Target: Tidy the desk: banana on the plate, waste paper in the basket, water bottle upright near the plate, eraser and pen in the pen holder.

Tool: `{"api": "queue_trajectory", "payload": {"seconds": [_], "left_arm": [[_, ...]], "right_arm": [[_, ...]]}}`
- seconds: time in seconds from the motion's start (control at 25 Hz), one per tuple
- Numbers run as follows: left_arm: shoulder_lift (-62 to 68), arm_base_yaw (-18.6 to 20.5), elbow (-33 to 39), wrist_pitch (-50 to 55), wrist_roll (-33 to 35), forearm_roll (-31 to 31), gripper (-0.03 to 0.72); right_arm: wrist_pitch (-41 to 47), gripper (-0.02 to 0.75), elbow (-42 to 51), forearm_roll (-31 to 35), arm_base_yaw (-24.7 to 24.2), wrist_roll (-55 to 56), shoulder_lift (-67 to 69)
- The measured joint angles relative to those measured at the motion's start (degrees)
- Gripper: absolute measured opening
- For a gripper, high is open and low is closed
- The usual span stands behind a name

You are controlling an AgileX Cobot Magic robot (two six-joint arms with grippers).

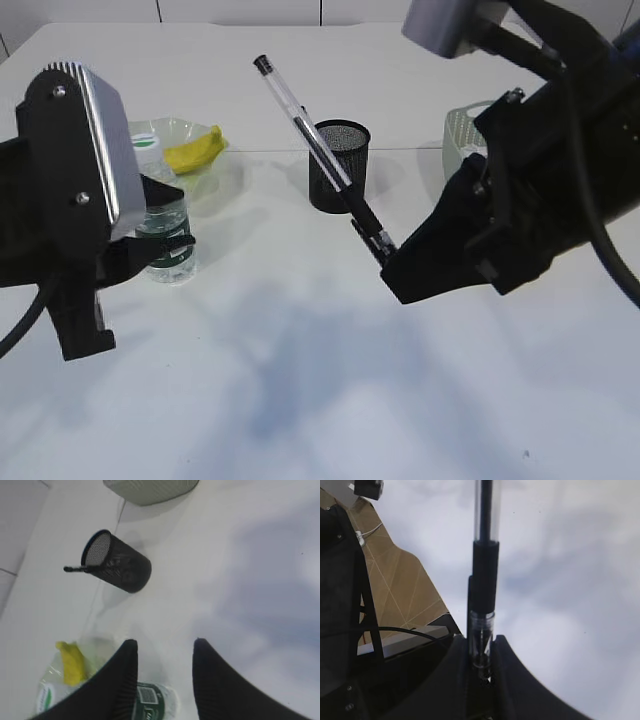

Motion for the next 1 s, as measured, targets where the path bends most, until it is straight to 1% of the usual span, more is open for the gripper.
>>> {"api": "queue_trajectory", "payload": {"seconds": [0.16,0.28,0.36,0.44,0.52,0.68,0.8,0.88,1.0], "left_arm": [[-0.33,-0.09,0.0,-2.31,0.0,10.98,0.254],[-0.41,-0.09,0.0,-4.2,0.04,20.5,0.254],[-0.41,-0.09,0.0,-6.7,0.13,27.69,0.254],[-0.41,-0.09,0.0,-9.74,0.13,32.41,0.254],[-0.41,-0.09,0.0,-13.09,0.13,34.37,0.254],[-0.41,-0.09,0.0,-17.21,0.13,35.36,0.267],[-0.41,-0.09,0.0,-18.75,0.13,35.6,0.321],[-0.41,-0.09,0.0,-19.39,0.13,35.92,0.375],[-0.41,-0.09,0.0,-19.74,0.13,38.02,0.425]], "right_arm": [[1.71,0.065,0.0,0.0,0.0,0.91,0.0],[2.49,0.065,0.0,0.0,0.0,1.66,0.0],[2.47,0.065,0.0,0.0,0.0,2.48,0.0],[2.47,0.065,0.0,0.0,0.0,2.87,0.0],[2.47,0.065,0.0,0.0,0.0,3.07,0.0],[2.47,0.065,0.0,-0.12,0.0,4.07,0.0],[2.47,0.065,0.0,-1.51,0.0,5.86,0.0],[2.47,0.065,0.0,-2.89,0.0,7.53,0.0],[2.47,0.065,0.0,-4.72,0.0,9.25,0.0]]}}
